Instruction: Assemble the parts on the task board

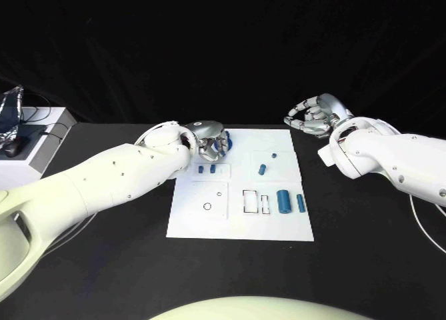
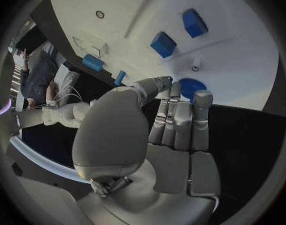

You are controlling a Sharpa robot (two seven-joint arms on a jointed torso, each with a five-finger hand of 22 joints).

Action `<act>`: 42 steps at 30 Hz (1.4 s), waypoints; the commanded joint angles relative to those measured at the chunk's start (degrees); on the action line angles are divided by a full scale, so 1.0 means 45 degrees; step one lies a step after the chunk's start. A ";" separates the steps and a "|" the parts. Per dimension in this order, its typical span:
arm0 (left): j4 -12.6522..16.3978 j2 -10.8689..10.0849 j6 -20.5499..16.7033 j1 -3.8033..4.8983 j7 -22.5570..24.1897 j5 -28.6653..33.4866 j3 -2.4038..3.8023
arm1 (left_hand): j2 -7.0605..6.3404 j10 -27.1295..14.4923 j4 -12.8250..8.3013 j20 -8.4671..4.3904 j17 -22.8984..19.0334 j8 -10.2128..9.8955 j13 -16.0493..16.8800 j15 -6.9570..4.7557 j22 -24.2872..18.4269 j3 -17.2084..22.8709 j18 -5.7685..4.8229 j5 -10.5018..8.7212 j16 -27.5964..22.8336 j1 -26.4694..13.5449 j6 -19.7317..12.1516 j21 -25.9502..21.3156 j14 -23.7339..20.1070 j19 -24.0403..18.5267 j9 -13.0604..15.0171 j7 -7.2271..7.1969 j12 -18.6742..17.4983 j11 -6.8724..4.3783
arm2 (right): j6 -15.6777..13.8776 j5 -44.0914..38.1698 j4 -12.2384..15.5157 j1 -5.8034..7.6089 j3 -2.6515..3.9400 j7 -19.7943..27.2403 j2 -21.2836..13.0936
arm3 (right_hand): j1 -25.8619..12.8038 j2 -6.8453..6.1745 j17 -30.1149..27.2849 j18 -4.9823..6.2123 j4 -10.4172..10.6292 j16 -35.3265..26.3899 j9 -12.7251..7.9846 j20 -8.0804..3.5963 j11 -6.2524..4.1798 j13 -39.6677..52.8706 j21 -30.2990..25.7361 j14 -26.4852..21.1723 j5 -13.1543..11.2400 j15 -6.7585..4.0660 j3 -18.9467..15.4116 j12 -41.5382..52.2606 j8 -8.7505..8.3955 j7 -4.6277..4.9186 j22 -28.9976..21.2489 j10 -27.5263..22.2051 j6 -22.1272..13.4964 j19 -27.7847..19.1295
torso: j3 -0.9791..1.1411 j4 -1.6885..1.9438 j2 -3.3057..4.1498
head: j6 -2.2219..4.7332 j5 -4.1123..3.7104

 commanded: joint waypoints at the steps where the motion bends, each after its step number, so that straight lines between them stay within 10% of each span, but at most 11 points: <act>1: 0.0352 -0.0269 -0.0269 0.0000 0.0180 0.0623 0.0164 | -0.0001 0.0106 -0.0101 0.0012 -0.0009 -0.0077 -0.0022 -0.0025 0.0016 0.0022 -0.0174 0.0026 0.0027 -0.0085 -0.0018 0.0067 0.0087 0.0064 -0.0012 0.0082 -0.0100 0.0020 | 0.0011 -0.0136 0.0032 -0.0002 0.0005 0.0127 -0.0021 | 0.0051 -0.0073 0.1561 0.0193 -0.0005 -0.0026 0.0011 -0.0081 0.0008 0.0025 -0.0058 0.0846 0.0041 -0.0089 0.0056 -0.0023 -0.0009 -0.0041 0.1710 -0.0018 -0.0063 0.0189 | 0.0006 0.0013 -0.0024 | 0.0000 0.0050; 16: 0.0768 -0.1194 -0.0107 -0.0137 0.0026 0.0591 0.0420 | -0.0034 0.0138 -0.0111 0.0023 -0.0125 -0.0102 -0.0030 -0.0015 0.0019 0.0021 -0.0176 0.0027 0.0005 -0.0107 -0.0023 0.0071 0.0041 0.0063 -0.0018 0.0093 -0.0192 0.0030 | -0.0002 -0.0144 0.0074 -0.0002 0.0004 0.0106 -0.0110 | 0.0051 -0.0073 0.1561 0.0193 -0.0005 -0.0026 0.0011 -0.0081 0.0008 0.0025 -0.0058 0.0846 0.0041 -0.0089 0.0056 -0.0023 -0.0009 -0.0041 0.1710 -0.0018 -0.0063 0.0189 | -0.0001 0.0015 -0.0020 | 0.0008 0.0068; 42: 0.0251 -0.0935 0.0045 -0.0514 -0.0051 0.0252 0.0392 | -0.0033 0.0202 -0.0129 0.0034 -0.0287 -0.0123 -0.0033 -0.0009 0.0023 0.0044 -0.0175 0.0025 -0.0035 -0.0100 -0.0003 0.0075 -0.0031 0.0060 -0.0020 0.0097 -0.0305 0.0034 | 0.0005 -0.0177 0.0056 -0.0002 0.0004 0.0098 -0.0079 | 0.0049 -0.0097 0.1583 0.0193 -0.0011 -0.0020 0.0024 -0.0089 0.0000 -0.0005 -0.0065 0.0854 0.0039 -0.0098 0.0081 -0.0042 -0.0007 -0.0048 0.1709 -0.0001 -0.0055 0.0195 | 0.0003 -0.0002 -0.0009 | -0.0088 0.0077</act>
